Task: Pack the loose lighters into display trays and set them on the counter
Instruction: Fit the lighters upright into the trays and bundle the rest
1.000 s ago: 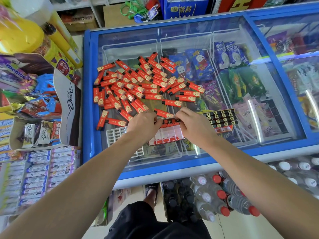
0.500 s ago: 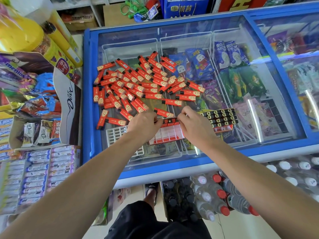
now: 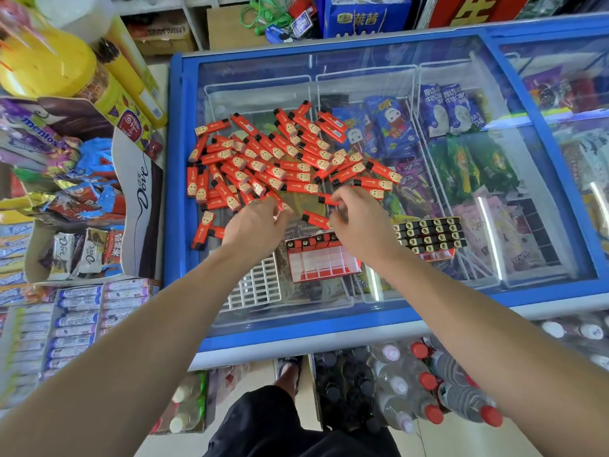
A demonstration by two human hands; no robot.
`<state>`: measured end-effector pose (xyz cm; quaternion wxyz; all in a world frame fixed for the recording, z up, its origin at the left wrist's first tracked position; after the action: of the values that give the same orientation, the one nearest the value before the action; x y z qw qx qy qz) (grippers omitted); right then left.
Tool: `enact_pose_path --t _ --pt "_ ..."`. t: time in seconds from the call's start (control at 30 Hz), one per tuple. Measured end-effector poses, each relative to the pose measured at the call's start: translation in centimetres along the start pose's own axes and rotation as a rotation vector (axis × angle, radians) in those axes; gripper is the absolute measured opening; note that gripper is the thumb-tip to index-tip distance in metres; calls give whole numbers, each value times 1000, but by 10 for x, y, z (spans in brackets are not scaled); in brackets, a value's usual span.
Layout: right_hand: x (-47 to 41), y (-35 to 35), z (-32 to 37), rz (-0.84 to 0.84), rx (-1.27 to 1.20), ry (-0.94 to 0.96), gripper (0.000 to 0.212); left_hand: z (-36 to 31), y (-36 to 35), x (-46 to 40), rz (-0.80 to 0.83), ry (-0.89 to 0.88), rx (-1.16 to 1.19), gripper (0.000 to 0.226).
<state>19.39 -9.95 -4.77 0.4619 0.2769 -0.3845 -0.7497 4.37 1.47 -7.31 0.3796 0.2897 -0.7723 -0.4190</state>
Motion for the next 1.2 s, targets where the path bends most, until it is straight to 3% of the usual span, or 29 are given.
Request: enact_pose_path --t 0.1,0.3,0.63,0.8,0.97,1.1,1.2 --pt "-23 -24 -6 189 18 -115 26 32 5 -11 28 122 -79 38" --pt "-49 -64 -12 458 154 -276 17 77 -5 -24 133 328 -46 61" --pt "-63 -90 -16 610 351 -327 16 78 -17 -42 102 361 -34 85" --pt "-65 -97 -14 646 465 -295 28 79 -21 -45 41 361 20 70" --pt "-68 -95 -1 663 387 -239 3 82 -21 -43 31 385 168 61" --pt "-75 -92 13 603 128 -274 22 88 -11 -40 -11 426 353 34" --pt "-80 -97 18 542 -46 -349 37 94 1 -40 -73 460 478 26"
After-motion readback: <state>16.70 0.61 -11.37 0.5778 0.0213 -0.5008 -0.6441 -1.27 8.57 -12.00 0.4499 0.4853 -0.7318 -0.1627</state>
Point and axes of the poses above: each hand's wrist, its own x-axis away from the middle knuckle, its own y-axis out of the back of the hand, z = x × y, the point moved 10 cm from there along -x, towards the middle knuckle, and after that the axes turned 3 degrees about y, right-handed, at the moved point
